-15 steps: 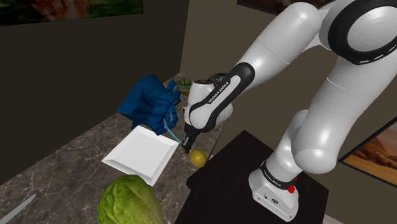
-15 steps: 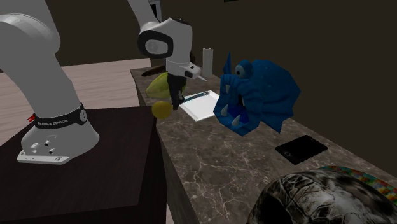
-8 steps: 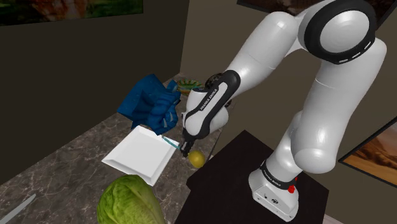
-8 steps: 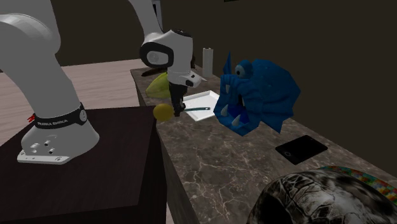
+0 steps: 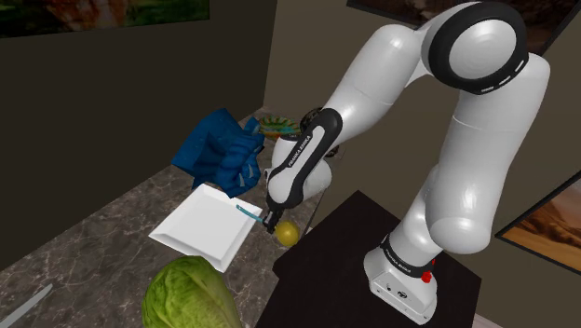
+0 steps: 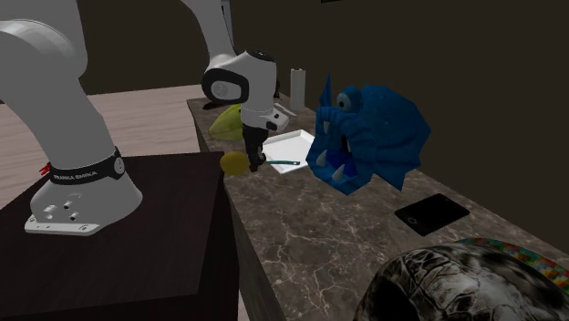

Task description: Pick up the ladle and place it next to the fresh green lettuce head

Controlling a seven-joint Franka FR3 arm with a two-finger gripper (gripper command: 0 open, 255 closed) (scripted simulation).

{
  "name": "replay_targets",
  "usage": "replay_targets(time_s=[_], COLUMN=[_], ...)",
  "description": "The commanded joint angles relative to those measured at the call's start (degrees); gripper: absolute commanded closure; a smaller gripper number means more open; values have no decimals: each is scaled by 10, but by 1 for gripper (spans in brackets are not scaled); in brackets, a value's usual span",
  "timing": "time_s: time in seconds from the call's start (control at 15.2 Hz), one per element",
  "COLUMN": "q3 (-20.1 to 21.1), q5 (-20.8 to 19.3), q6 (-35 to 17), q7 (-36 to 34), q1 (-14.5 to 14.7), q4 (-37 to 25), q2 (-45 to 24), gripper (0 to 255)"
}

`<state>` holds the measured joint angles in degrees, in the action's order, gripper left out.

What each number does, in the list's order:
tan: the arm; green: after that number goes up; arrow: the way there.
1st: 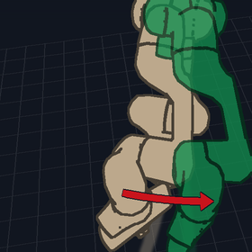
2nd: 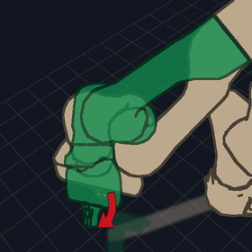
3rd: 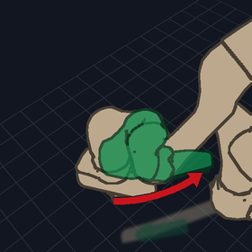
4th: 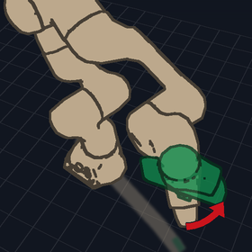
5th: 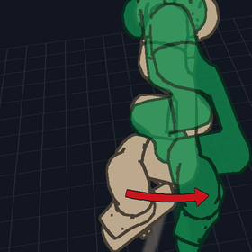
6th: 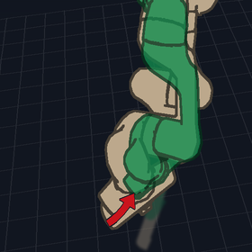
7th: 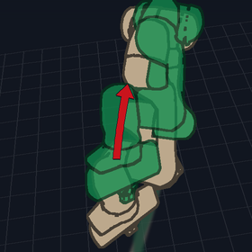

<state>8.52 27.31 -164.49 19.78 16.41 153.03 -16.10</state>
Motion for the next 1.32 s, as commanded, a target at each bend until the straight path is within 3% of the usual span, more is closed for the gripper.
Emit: replay_targets(time_s=[0.0,0.07,0.13,0.46,0.73,1.25], q3=[0,0,1,0,-33,-31], q5=[0,0,0,0,-52,-53], q6=[2,2,1,2,85,84], q7=[0,0,-2,0,-41,-41], q1=[1,1,2,1,11,10], q4=[3,3,3,3,18,18], q2=[-3,-3,-3,-3,94,94], gripper=[255,255,0,0,0,0])
